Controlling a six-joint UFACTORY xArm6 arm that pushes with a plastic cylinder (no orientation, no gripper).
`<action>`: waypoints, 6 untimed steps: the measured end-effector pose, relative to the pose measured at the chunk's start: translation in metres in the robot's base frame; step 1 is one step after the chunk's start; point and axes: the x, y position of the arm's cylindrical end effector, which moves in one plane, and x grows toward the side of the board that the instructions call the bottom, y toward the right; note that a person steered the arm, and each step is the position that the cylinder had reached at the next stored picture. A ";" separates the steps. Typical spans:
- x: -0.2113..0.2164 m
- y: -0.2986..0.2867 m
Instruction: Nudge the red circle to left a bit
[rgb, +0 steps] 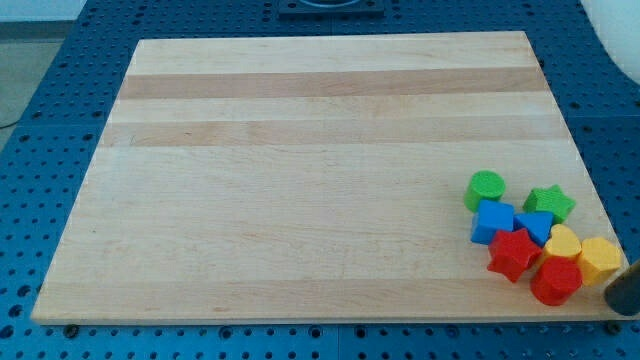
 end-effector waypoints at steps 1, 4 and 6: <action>0.000 -0.021; -0.001 -0.081; -0.037 -0.120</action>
